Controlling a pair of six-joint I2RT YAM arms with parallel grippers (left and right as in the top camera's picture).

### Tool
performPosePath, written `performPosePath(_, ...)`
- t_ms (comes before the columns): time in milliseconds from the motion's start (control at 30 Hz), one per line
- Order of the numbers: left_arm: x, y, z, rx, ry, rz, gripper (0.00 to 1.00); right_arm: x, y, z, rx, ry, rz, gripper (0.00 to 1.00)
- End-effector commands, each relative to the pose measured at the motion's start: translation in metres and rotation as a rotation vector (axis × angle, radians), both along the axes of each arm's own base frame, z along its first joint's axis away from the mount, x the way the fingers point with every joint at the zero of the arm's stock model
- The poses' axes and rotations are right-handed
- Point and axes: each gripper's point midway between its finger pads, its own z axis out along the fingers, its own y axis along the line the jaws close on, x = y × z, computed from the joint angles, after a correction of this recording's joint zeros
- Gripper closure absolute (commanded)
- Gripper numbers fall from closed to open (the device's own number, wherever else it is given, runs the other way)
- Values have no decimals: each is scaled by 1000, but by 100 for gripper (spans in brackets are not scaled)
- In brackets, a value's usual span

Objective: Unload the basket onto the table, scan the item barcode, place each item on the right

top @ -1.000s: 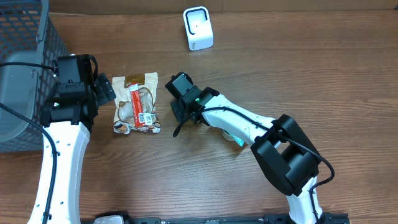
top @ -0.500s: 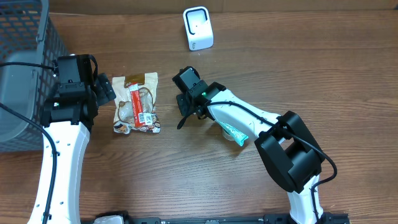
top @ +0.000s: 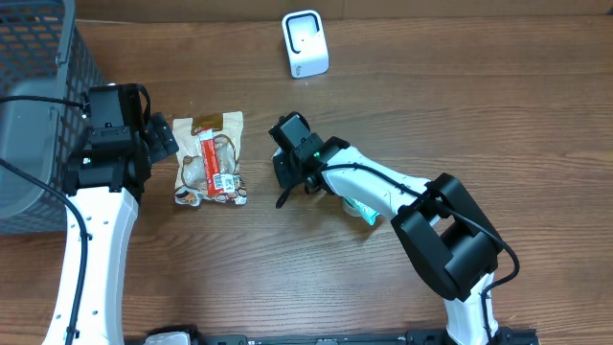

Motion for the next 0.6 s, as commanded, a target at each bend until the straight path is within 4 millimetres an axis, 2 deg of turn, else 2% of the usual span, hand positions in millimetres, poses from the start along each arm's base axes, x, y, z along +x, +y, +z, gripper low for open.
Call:
performPosePath(0,2,2,4,15,-6,8,0,-27,-1,-26,-26,81,26,89)
performPosePath(167,2,2,4,15,-6,8,0,-33,3,-26,-29,84,41,89)
performPosePath(333,2,2,4,15,-6,8,0,-46,19,-26,-27,77,86,87)
performPosePath(433,2,2,4,15,-6,8,0,-48,21,-25,-24,77,88,86)
performPosePath(533,2,2,4,15,-6,8,0,-47,23,-23,-10,82,73,83)
performPosePath(567,2,2,4,15,-6,8,0,-45,27,-16,5,80,78,80)
